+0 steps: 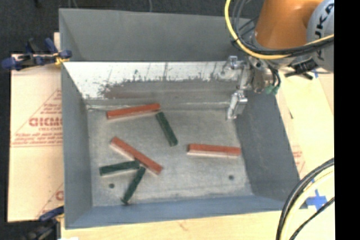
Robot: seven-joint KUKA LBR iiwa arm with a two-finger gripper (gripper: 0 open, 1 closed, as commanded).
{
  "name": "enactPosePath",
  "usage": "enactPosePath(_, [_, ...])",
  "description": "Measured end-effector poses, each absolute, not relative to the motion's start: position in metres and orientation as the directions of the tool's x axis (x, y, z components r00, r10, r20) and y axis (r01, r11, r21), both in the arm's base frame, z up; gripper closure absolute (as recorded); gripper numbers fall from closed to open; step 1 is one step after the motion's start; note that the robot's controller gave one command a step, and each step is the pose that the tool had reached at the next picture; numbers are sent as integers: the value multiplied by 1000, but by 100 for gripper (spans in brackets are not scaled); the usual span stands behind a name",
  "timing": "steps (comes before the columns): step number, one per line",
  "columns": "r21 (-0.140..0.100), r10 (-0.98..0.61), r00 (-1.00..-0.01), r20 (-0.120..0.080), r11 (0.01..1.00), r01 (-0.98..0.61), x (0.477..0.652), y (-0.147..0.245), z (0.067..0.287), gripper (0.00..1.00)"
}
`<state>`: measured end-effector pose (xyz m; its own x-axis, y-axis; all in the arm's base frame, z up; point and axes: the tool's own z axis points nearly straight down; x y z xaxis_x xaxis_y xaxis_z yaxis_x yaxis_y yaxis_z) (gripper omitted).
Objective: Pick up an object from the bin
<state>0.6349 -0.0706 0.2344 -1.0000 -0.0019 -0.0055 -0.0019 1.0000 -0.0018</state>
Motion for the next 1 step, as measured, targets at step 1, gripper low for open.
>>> enactPosePath(1, [-2, -2, -1000, -5, 1000, -2, 635, -71, 234, 0])
